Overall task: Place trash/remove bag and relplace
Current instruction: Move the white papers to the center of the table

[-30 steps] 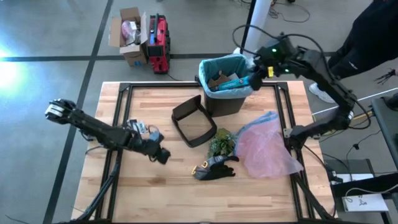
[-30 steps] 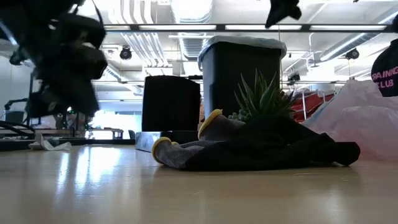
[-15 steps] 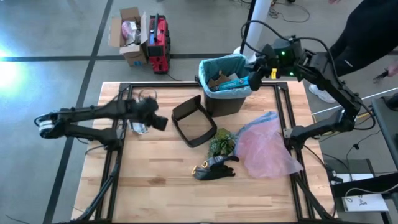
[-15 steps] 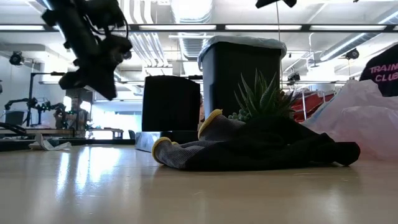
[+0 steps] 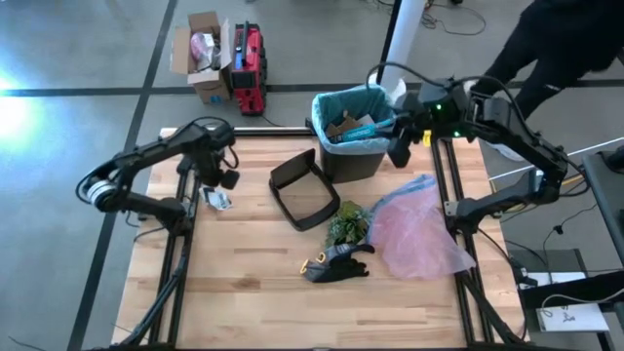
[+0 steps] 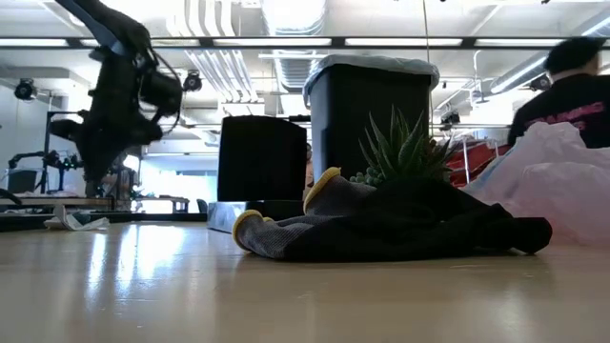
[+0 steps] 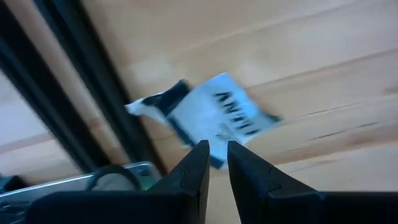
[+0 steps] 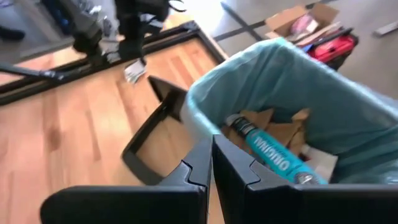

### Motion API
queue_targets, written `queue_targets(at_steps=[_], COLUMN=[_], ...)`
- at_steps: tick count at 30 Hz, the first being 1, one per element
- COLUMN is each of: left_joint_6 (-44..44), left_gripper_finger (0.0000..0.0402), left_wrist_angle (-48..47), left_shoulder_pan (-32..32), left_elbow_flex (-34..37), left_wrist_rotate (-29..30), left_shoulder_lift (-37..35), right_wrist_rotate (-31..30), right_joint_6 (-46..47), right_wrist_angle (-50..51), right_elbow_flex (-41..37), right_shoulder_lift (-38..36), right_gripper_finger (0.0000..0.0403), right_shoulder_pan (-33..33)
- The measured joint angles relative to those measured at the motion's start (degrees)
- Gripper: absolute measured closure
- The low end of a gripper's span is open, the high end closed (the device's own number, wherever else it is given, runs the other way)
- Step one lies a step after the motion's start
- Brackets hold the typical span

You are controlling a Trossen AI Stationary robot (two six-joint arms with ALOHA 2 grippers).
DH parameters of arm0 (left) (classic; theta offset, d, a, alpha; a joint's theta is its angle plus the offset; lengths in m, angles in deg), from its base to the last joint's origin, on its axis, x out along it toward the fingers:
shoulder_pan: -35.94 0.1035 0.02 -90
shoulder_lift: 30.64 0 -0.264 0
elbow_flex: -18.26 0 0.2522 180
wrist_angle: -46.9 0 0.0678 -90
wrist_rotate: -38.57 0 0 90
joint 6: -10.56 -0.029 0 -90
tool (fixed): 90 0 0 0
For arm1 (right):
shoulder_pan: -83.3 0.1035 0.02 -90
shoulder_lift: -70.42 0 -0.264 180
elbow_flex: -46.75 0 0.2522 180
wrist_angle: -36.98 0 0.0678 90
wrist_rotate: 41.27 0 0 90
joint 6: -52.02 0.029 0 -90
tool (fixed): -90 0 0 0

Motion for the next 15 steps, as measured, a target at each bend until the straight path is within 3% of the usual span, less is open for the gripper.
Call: queue_targets(at_steps=[8, 15], left_joint_6=[-5.8, -9.24], left_gripper_finger=[0.0358, 0.0358], left_wrist_angle=[-0.08, 1.6], left_shoulder_pan=[0.75, 0.75], left_elbow_flex=[2.13, 2.92], left_wrist_rotate=[8.35, 11.51], left_shoulder_lift=[10.5, 17.12], right_wrist_rotate=[-6.0, -6.14], right_joint_6=[2.15, 4.05], right_wrist_angle=[3.7, 3.96], right_elbow_flex=[-0.49, -0.49], right_shoulder_lift=[-0.33, -0.7], right_gripper_finger=[0.04, 0.04], right_shoulder_pan=[3.76, 4.91])
